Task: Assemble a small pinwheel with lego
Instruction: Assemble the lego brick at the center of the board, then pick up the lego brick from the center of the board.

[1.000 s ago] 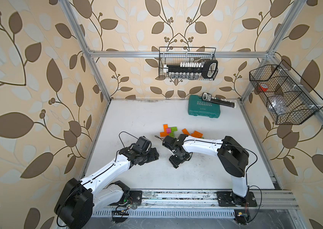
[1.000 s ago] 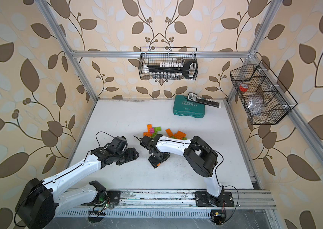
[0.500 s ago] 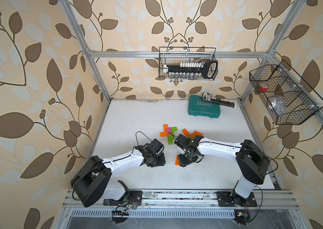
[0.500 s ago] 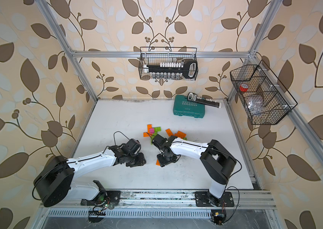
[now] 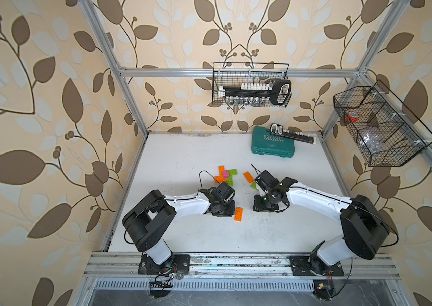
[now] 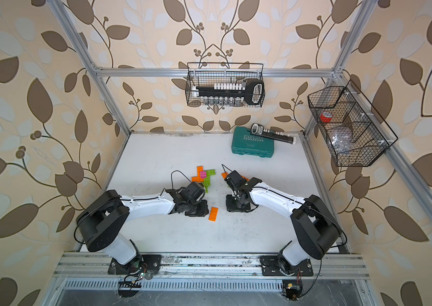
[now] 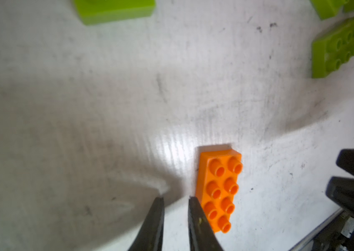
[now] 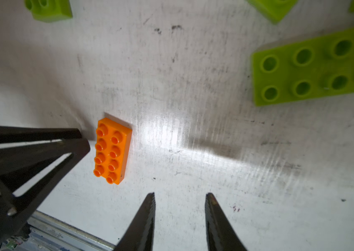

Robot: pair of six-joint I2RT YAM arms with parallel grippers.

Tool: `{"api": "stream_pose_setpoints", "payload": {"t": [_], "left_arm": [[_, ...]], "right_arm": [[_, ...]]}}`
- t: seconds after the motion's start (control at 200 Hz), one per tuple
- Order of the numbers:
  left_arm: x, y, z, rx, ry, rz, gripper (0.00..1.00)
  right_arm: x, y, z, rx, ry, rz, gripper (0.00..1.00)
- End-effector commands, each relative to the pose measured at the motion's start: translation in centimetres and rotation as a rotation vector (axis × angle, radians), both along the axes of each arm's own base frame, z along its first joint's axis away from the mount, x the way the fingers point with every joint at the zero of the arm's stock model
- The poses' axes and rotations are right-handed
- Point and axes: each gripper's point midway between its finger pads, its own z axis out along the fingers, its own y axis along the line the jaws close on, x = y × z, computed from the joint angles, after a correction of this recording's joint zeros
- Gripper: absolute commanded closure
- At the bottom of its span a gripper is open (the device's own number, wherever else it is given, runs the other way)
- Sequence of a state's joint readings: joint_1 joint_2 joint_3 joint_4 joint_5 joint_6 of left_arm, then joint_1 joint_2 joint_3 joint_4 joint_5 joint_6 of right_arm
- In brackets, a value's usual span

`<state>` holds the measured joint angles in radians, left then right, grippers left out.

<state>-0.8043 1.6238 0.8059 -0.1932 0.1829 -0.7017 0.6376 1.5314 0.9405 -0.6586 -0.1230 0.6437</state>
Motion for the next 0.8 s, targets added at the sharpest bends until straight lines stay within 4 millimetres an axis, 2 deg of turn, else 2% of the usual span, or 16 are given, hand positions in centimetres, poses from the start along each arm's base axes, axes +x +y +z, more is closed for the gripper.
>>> {"api": "stream_pose_setpoints", "payload": {"t": [0.0,0.29,0.395,0.445,0.6,0.675,0.715,0.795], "left_arm": [[-1.7,-0.1,-1.5,0.047,0.042,-0.046,0.77],[-2.6,-1.1,-1.7,0.045,0.054,-0.061,0.76],[-2.7,-1.0,-1.0,0.048,0.041,-0.064,0.74],[-2.7,-0.7,-0.5,0.053,0.026,-0.060,0.71],[-1.5,1.2,2.1,0.083,-0.064,-0.013,0.52],[-0.7,2.3,3.4,0.060,-0.087,0.027,0.45],[-0.2,3.0,4.7,0.024,-0.108,0.054,0.42],[0.9,4.8,6.0,-0.023,-0.122,0.114,0.38]], "right_arm": [[0.1,-1.6,0.6,-0.005,-0.007,-0.068,0.65],[2.1,-5.0,2.3,-0.062,-0.052,-0.157,0.62],[3.0,-5.3,2.8,-0.103,-0.073,-0.123,0.58],[3.7,-5.1,3.3,-0.113,-0.091,-0.094,0.55],[6.5,-3.5,3.8,-0.127,-0.128,0.031,0.40],[8.3,-2.7,3.3,-0.154,-0.118,0.078,0.35],[9.4,-2.2,2.9,-0.165,-0.116,0.100,0.34],[11.4,-1.3,2.2,-0.183,-0.107,0.132,0.34]]}}
